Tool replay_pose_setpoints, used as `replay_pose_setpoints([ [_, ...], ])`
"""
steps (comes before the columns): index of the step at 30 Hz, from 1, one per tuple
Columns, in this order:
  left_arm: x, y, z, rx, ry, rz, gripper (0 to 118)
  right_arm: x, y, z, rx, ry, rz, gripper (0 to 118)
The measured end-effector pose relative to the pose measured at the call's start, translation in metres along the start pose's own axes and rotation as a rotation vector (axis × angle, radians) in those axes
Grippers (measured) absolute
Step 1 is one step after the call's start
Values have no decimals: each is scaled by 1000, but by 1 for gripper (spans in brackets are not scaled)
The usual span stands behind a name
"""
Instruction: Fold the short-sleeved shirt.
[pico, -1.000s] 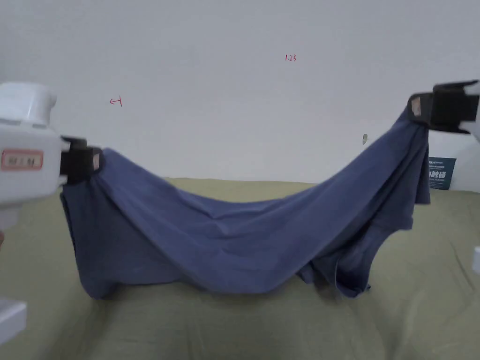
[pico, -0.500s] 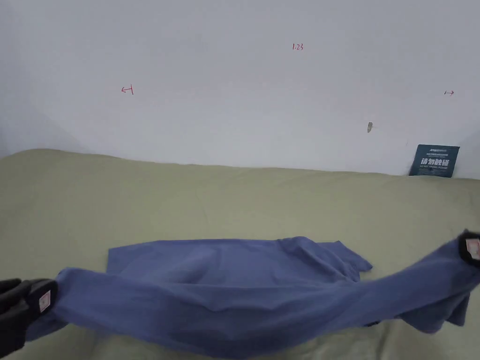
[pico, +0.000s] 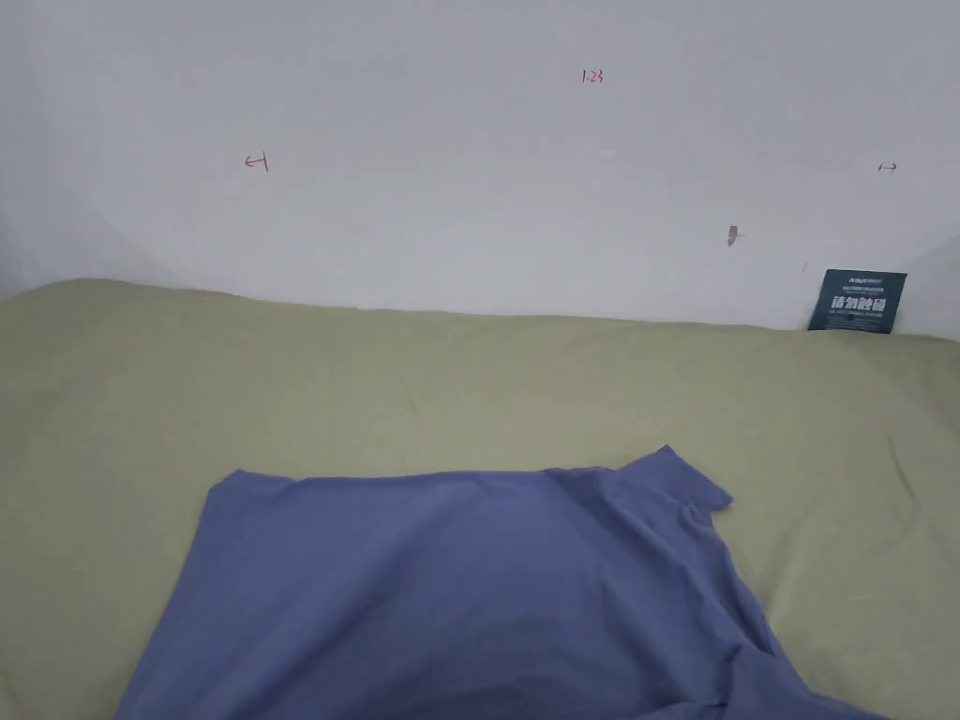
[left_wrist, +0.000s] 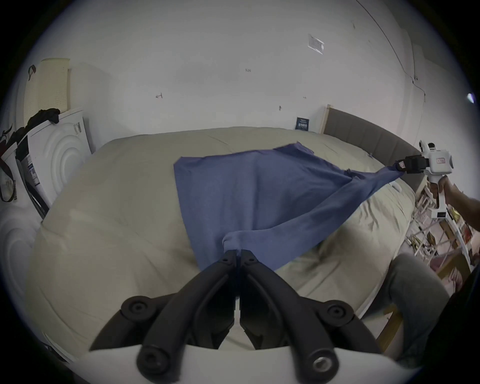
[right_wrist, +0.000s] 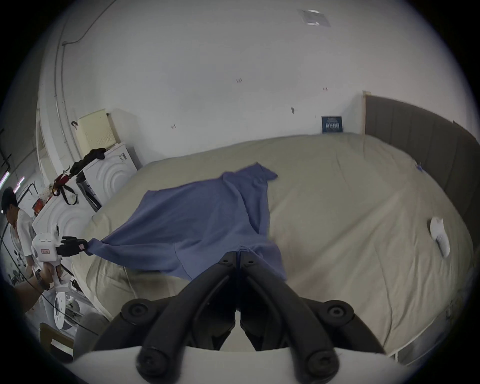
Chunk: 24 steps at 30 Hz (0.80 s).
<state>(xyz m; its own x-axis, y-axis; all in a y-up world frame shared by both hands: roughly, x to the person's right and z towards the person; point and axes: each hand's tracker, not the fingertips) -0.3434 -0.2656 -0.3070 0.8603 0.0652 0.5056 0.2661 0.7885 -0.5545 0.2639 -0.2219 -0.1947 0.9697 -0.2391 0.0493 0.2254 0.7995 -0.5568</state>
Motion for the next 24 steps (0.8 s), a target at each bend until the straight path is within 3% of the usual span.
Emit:
replay_pose_setpoints([
  [5,7,-27,2,-39,-31,18,5,13,-38,1,-59,-9,-31,2],
  [8,11,-42,2,-82,-2,44,23,15,-55,-1,-98,-15,3,10],
  [9,12,-47,4,-116,3,64,29,17,-60,-1,-127,-7,27,22],
  [10,12,-52,7,-137,14,83,35,19,-63,0,-148,-7,27,56],
  [11,12,-55,12,-146,20,99,35,22,-64,3,-191,-22,29,82],
  [12,-5,-73,14,-147,15,113,35,22,-64,6,-226,-33,35,90],
  [15,-12,-68,41,-114,74,178,37,18,-52,29,-158,-70,72,88],
  [17,-5,-43,59,-28,89,222,47,5,-34,46,-82,-82,93,94],
  [19,7,-14,75,82,71,246,66,-14,-11,56,-18,-88,121,101],
  [22,39,34,79,175,59,223,68,-41,12,58,85,-114,183,104],
  [24,64,56,72,212,113,184,68,-64,26,55,128,-168,172,104],
])
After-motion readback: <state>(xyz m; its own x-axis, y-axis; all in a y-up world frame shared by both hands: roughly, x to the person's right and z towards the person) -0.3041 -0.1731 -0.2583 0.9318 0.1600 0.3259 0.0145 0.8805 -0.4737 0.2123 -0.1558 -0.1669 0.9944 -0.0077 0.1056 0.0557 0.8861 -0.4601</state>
